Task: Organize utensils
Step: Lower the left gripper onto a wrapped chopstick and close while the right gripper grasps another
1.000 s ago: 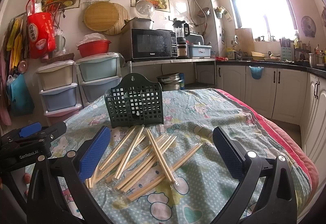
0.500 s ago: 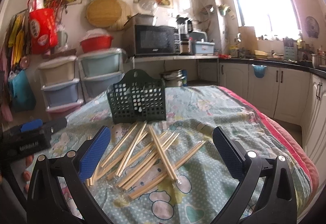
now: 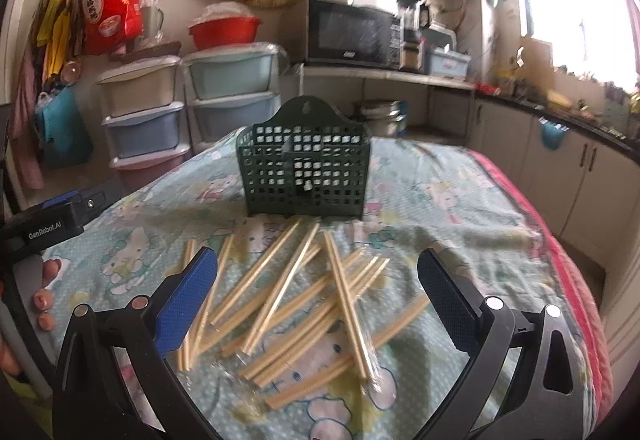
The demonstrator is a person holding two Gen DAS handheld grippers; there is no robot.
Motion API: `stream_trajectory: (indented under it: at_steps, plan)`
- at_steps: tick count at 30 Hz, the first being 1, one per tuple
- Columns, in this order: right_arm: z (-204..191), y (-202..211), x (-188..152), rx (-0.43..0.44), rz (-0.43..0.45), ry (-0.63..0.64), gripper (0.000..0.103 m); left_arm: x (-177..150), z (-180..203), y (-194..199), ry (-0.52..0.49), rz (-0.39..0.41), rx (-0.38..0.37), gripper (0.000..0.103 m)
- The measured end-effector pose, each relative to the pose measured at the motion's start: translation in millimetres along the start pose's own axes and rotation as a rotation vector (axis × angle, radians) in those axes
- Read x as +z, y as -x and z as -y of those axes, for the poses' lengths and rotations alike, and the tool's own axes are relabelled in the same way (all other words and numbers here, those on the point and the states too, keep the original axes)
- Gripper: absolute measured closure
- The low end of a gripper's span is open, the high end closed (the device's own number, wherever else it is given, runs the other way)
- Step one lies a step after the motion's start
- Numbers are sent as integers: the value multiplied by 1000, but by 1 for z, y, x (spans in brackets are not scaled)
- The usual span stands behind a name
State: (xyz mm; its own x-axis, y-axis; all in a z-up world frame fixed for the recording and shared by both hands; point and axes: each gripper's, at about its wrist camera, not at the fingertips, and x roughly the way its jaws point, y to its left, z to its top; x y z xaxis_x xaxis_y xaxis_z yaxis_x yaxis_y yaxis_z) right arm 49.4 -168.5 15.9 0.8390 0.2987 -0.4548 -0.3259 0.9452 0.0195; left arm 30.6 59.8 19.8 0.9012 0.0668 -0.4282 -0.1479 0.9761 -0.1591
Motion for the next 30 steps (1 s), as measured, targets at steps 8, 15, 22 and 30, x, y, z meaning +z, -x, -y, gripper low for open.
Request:
stream_trajectory:
  at_steps: [8,15,22,30]
  plan:
    - [16,-32,25,53,-123,-34,6,18,-12,-17,41,-60,-39,10]
    - [35,-66,40,17,-224,-41,6,14,-5,-54,25,-216,-40,10]
    - [47,-102,47,30,-309,-13,6,-1,8,-91,19,-382,-115,11]
    - [44,-131,52,90,-367,40,28,-12,4,-117,66,-516,-185,39]
